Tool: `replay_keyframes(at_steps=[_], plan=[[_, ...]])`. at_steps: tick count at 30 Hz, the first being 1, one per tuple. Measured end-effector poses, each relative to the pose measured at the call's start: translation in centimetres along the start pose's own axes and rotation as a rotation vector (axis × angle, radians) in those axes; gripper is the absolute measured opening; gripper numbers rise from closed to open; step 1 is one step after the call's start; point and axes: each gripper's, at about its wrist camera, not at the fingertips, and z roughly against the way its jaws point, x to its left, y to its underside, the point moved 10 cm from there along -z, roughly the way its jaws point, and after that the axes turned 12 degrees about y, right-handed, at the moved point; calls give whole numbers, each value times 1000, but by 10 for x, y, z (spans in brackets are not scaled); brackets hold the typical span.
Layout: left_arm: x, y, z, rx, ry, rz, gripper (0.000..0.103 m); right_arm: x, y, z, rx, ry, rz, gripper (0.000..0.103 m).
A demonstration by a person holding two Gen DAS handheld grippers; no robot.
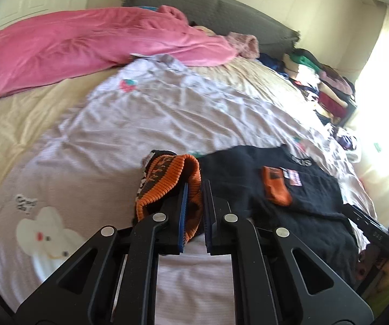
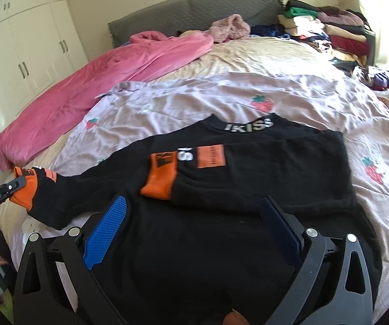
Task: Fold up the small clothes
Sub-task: 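Carry the held sleeve across the back with the left tool and release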
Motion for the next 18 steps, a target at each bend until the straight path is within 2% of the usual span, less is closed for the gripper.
replay_keyframes(at_steps=[8, 18], plan=[[-46, 12, -36, 61, 46, -47, 4, -57, 2, 4, -4, 32, -89, 99], [-77, 40, -79, 167, 97, -79, 4, -81, 11, 0, 12, 39, -126, 99]])
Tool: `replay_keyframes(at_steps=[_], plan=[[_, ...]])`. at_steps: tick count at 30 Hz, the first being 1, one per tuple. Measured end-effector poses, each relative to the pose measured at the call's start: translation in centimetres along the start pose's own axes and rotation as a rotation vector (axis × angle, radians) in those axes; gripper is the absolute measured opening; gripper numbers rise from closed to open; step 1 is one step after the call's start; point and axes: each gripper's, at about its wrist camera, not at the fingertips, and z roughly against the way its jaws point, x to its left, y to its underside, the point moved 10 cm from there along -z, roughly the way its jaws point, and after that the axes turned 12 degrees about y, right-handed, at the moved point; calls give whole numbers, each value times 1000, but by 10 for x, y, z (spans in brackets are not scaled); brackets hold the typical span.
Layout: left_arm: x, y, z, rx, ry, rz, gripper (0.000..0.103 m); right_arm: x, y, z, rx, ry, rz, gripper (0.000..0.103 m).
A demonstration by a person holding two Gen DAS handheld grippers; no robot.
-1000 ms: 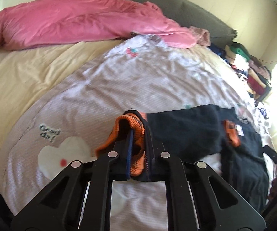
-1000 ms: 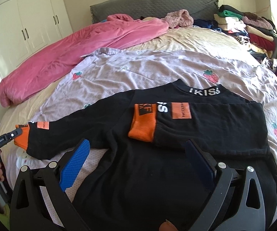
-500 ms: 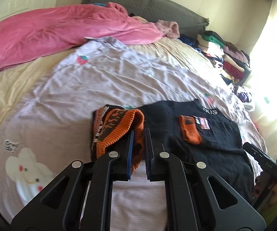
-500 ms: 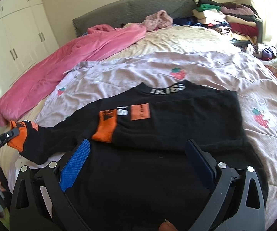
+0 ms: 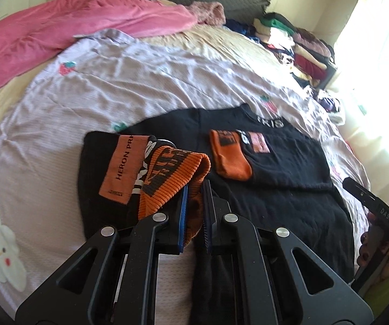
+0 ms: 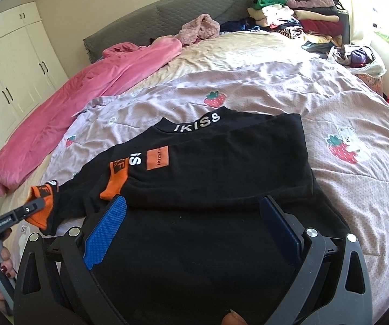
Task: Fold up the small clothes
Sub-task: 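Carry the held sleeve across the back with the left tool and release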
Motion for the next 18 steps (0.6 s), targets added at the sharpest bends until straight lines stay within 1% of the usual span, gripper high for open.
replay_keyframes(at_steps=[5, 8, 9, 10, 13, 15, 17, 18], plan=[[-20, 9, -20, 47, 55, -19, 5, -8, 3, -2, 5, 3, -11, 99], [-27, 11, -24, 49, 103, -8, 6, -12, 4, -4, 10, 4, -17, 99], [-27, 11, -25, 49, 104, -6, 11, -12, 5, -5, 13, 3, -19, 99], [-27, 11, -24, 50, 105, -6, 14, -11, 7, -7, 18, 1, -17, 99], [-24, 7, -18, 37, 91, -7, 18, -2, 11, -10, 30, -15, -2, 99], [-20, 4, -13, 21, 86, -1, 25, 7, 15, -12, 39, -28, 14, 99], [-15, -1, -6, 3, 76, 6, 29, 21, 20, -14, 50, -46, 37, 99], [-12, -4, -1, -10, 68, 9, 29, 28, 23, -15, 56, -56, 48, 99]])
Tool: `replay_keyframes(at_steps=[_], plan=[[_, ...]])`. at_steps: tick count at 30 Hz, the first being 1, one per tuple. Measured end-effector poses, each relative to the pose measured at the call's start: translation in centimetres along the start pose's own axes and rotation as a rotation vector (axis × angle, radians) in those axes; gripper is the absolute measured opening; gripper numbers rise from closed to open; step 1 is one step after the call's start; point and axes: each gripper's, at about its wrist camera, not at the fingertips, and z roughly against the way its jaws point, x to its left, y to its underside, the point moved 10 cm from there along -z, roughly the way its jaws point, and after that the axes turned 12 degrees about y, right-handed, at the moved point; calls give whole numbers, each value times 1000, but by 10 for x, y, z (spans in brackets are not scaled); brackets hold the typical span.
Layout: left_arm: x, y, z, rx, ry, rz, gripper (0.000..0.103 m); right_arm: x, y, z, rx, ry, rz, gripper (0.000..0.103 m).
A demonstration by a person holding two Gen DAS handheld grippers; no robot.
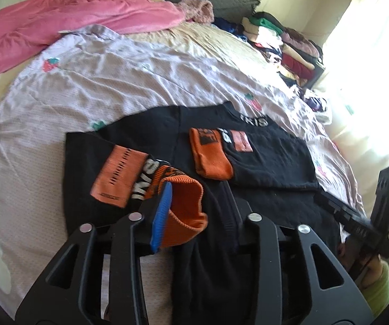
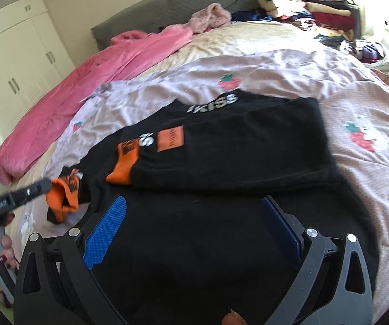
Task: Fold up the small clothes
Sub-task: 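Carry the held sleeve across the back with the left tool and release, then close the right tool on the folded sleeve ends at the shirt side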
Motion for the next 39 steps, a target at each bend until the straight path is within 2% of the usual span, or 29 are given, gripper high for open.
replay_keyframes(at_steps=[5, 8, 11, 17, 19, 21, 22, 26, 30, 38, 39], plan=[[10, -9, 15, -39, 0, 26, 36, 45, 16, -9, 37, -53, 84, 99], [15, -12, 22, -51, -4, 36, 44, 68, 25, -14, 56, -78, 128, 99], [18, -15, 28, -62, 22, 55, 44, 88, 30, -17, 65, -99, 162, 99], [42, -19, 39, -81, -110, 34, 54, 115, 39, -20, 78, -126, 214, 99], [53, -19, 43, -83, -169, 24, 55, 125, 39, -22, 85, -142, 226, 99], [63, -18, 46, -84, -208, 18, 63, 135, 38, -24, 88, -153, 240, 99], [67, -17, 47, -81, -224, 13, 64, 139, 37, -24, 87, -158, 246, 99], [77, -12, 51, -75, -270, -6, 66, 159, 33, -28, 97, -197, 258, 98], [82, -9, 54, -77, -271, 1, 68, 172, 31, -40, 130, -218, 258, 97], [82, -8, 56, -69, -292, -38, 69, 180, 38, -65, 195, -221, 256, 63], [82, -8, 56, -69, -294, -39, 69, 182, 38, -66, 199, -230, 258, 53]])
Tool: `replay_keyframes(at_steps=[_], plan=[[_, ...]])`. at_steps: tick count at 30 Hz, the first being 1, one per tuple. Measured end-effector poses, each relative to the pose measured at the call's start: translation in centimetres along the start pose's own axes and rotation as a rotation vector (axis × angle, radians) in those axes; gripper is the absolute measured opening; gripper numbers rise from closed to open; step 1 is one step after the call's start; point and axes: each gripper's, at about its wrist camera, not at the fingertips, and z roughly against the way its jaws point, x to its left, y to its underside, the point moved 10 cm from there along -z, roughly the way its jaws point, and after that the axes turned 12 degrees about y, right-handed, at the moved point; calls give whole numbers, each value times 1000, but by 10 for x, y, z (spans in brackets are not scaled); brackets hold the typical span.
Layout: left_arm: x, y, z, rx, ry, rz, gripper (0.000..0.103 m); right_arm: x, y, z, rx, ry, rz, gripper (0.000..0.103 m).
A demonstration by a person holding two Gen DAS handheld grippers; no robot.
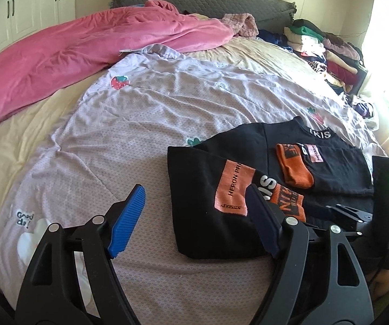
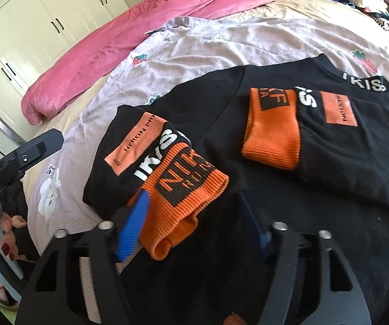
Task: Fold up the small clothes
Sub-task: 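Close the right tool on the folded sleeve ends at the shirt side, then lift the folded side with the right tool and fold it over toward the collar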
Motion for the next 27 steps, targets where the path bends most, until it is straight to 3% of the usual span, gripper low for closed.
replay_keyframes(at_steps=[4, 16, 20, 27], plan=[[0, 0, 0, 1, 2, 1, 69, 10, -2, 1, -8, -44, 27, 11], [-11, -2, 1, 1, 22, -3, 69, 9, -25, 47, -161, -30, 94, 5], [-18, -6, 3, -3, 36, 0, 74, 4, -38, 74, -230, -15, 132, 5], [-33, -12, 9, -15, 50, -14, 74, -25, -58, 107, -312, 39, 125, 5]])
